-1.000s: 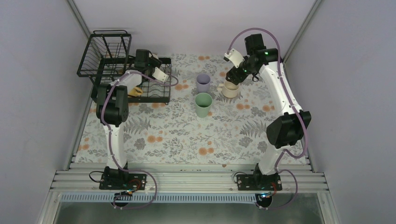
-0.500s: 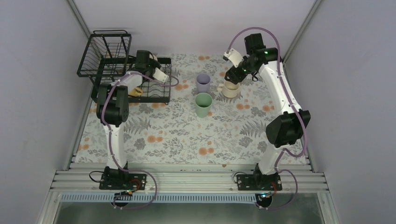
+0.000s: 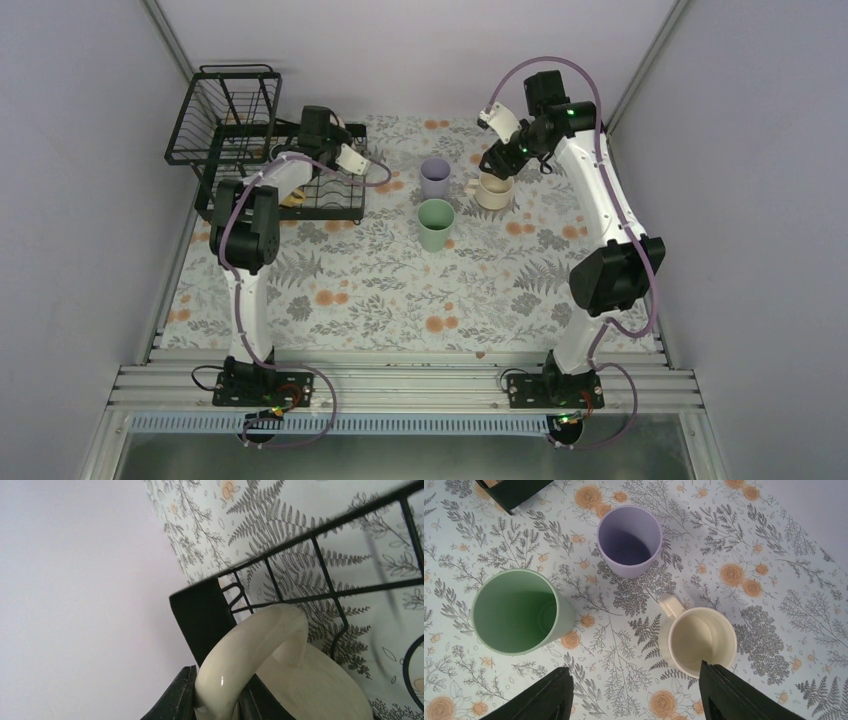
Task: Unload the cups from the dish rack
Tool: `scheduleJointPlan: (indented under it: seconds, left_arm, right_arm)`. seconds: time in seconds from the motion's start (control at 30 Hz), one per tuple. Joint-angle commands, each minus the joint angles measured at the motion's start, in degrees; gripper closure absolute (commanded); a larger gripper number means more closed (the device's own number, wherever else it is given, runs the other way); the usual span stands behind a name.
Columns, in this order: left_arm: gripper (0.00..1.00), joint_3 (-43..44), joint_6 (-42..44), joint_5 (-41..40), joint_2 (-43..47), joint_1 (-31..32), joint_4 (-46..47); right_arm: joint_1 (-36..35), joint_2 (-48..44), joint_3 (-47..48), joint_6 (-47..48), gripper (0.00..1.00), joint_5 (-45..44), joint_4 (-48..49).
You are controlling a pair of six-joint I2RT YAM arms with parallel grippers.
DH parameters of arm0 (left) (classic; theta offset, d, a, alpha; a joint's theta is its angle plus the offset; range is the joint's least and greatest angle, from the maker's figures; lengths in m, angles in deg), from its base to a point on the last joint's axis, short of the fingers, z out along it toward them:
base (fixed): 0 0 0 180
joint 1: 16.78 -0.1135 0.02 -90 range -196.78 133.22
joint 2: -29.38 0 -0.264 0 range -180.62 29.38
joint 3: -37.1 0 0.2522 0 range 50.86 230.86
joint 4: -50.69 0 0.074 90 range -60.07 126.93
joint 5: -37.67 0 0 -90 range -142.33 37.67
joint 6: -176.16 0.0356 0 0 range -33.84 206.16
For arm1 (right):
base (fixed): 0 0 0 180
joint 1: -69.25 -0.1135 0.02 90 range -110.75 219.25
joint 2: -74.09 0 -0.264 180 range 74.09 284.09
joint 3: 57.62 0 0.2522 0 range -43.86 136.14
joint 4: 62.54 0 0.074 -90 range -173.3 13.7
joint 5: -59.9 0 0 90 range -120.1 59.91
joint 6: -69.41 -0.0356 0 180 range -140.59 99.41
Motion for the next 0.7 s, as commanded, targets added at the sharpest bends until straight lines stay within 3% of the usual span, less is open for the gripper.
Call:
scheduleJointPlan:
  seconds: [0.0, 0.17, 0.67]
  left_arm:
    - [0.98, 2.2, -5.7, 0.8, 4.4, 1.3, -1.0]
    - [0.98, 7.0, -20.1, 2.2, 9.7, 2.1, -0.8]
    - [0.98, 6.8, -45.0, 13.4, 26.5, 3.6, -1.5]
  right_arm:
    - [0.8, -2.0, -0.5, -1.3, 0.34, 2.7, 1.4]
    - [2.4, -4.8, -3.4, -2.0, 0.31, 8.0, 7.0]
    - [3.4, -5.9, -9.5, -6.3, 0.26, 28.0, 18.4]
